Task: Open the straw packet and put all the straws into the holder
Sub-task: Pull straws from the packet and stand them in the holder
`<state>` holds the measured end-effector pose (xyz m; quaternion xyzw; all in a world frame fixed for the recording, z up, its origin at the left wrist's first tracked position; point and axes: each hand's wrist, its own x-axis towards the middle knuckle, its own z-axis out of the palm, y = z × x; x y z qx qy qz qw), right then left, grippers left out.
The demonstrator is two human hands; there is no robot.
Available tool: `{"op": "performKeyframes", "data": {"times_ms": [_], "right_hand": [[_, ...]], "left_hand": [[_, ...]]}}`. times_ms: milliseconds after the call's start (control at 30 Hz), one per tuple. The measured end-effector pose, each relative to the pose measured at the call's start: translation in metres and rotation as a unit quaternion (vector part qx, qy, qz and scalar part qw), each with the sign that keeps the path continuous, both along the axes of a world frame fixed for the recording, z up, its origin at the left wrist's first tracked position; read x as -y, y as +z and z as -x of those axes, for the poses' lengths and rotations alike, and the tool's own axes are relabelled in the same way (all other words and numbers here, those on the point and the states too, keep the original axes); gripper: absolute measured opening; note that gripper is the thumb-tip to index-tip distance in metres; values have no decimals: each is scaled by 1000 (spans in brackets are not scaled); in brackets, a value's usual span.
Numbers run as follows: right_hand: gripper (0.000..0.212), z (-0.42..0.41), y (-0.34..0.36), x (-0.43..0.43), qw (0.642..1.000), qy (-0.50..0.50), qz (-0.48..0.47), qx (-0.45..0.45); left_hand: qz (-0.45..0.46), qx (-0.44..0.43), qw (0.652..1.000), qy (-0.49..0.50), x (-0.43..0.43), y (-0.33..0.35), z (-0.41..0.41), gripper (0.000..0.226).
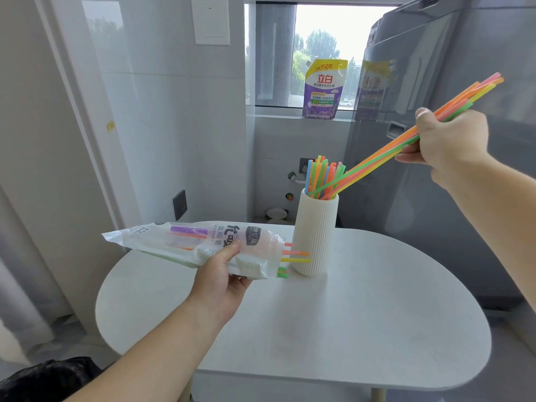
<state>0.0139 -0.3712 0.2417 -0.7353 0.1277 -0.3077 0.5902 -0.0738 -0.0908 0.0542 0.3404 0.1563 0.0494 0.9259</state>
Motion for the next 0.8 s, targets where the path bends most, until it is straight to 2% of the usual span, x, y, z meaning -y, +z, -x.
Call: {"op": "performKeyframes", "data": {"times_ms": [167, 333, 800], "right_hand": [[29, 2, 0, -2, 1000, 8, 10, -5], [27, 8, 1, -9, 998, 25, 62, 21], [27, 11, -2, -5, 996, 39, 82, 24]], "left_hand": [[1, 4, 1000, -6, 1, 0, 0, 31], [-1, 6, 1000, -12, 2, 0, 1, 26], [1, 11, 1000, -11, 7, -3, -2, 39]]}}
